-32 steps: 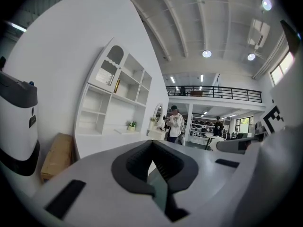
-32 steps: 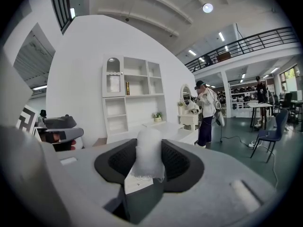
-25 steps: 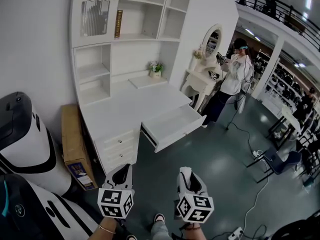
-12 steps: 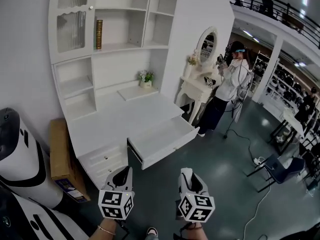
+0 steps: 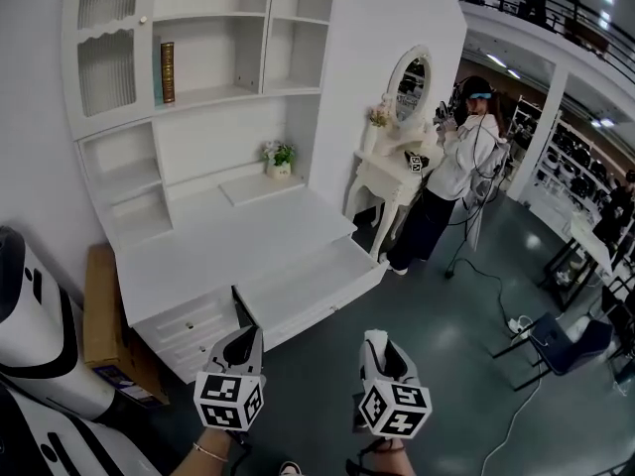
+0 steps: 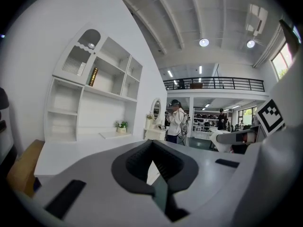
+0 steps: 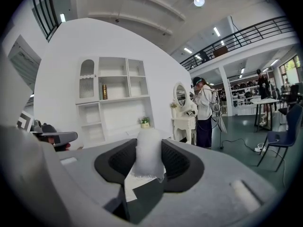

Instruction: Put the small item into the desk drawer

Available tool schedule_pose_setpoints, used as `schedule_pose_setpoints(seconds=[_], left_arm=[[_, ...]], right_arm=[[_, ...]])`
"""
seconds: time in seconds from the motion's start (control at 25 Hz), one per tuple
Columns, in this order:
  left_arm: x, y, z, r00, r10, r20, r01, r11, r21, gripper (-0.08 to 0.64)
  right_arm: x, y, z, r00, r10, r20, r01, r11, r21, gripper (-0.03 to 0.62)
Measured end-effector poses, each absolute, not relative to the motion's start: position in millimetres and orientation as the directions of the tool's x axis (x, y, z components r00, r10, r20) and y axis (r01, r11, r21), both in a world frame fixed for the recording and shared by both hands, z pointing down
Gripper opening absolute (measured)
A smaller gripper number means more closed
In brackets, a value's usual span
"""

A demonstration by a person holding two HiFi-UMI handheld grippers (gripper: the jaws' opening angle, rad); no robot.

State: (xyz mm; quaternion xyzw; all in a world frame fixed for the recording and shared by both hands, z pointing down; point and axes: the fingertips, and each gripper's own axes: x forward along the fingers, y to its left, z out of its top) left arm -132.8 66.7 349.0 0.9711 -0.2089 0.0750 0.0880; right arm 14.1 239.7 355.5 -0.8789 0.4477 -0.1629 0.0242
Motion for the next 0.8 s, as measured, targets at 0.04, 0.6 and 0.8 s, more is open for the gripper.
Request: schedule_pose_setpoints(seconds=[0.04, 0.6, 0.8], left_arm=[[-126, 65, 349, 0.900, -0.396, 0.183, -0.423, -0.896, 0.139, -0.003], [-65, 38, 372, 0.889, -0.388, 0.241, -0.425, -0.897, 0.121, -0.003], [-36, 8, 375, 0.897, -0.385, 0.218, -0.420, -0.896, 0.143, -0.003]], right_arm=[[21, 239, 357, 0.543, -0.797, 0.266, -0.781, -0.595, -0.189, 0.166], [81, 206, 382, 0.517, -0.803, 0.297, -0.780, -0.585, -0.223, 0.166], [108, 185, 389, 0.528, -0.795, 0.297, -0.769, -0.597, -0.229, 0.166]])
